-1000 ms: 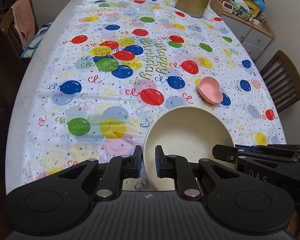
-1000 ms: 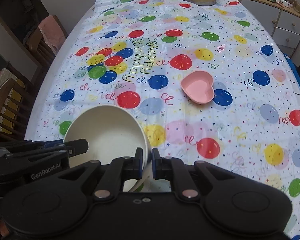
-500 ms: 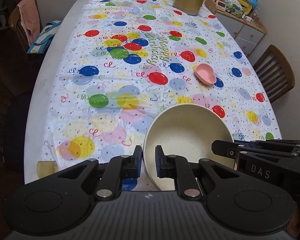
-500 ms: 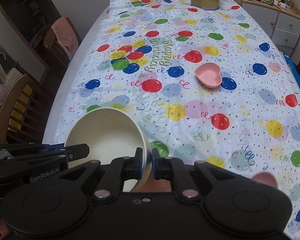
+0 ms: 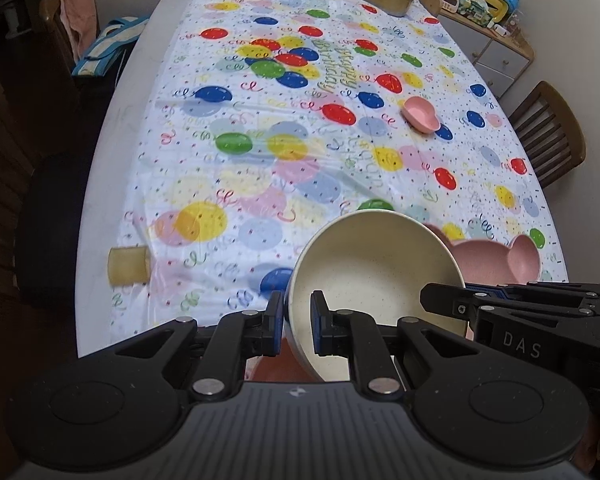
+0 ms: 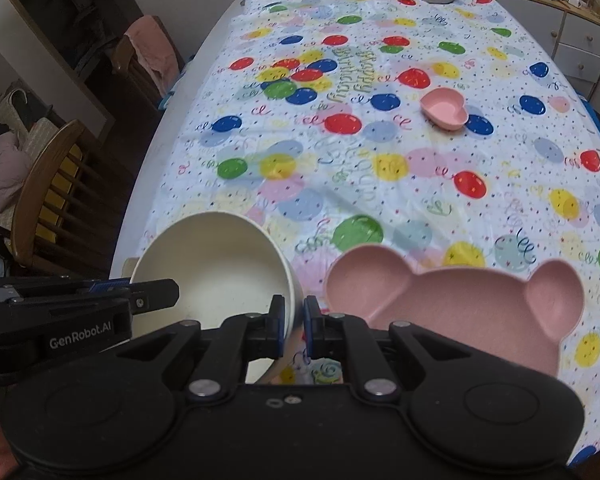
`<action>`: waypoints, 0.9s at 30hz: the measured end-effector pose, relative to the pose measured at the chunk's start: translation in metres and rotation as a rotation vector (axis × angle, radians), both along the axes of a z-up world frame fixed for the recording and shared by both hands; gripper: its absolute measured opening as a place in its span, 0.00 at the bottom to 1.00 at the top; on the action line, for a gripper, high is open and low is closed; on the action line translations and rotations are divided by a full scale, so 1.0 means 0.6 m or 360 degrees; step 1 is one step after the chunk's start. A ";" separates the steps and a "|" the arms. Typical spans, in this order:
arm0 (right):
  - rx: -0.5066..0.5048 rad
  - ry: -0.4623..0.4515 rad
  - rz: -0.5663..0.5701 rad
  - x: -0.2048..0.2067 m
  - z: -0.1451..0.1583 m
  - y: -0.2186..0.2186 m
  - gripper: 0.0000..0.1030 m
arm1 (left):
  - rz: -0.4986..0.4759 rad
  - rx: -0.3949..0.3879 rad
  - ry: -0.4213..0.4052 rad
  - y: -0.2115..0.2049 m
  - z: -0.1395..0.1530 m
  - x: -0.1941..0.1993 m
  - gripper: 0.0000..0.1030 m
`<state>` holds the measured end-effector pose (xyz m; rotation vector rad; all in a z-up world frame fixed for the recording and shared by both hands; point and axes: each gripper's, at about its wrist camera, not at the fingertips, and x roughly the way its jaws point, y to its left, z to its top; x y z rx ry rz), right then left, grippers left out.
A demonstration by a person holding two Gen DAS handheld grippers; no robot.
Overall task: Organize plates and bowls
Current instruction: 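Carry the cream bowl with both grippers onto the pink bowl on the bear plate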
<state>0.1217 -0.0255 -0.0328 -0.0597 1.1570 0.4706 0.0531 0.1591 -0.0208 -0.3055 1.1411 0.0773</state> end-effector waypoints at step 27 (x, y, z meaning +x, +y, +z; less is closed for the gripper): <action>-0.0021 0.0187 -0.0024 -0.078 -0.073 0.008 0.08 | 0.0016 -0.0018 0.0166 0.002 -0.075 -0.070 0.13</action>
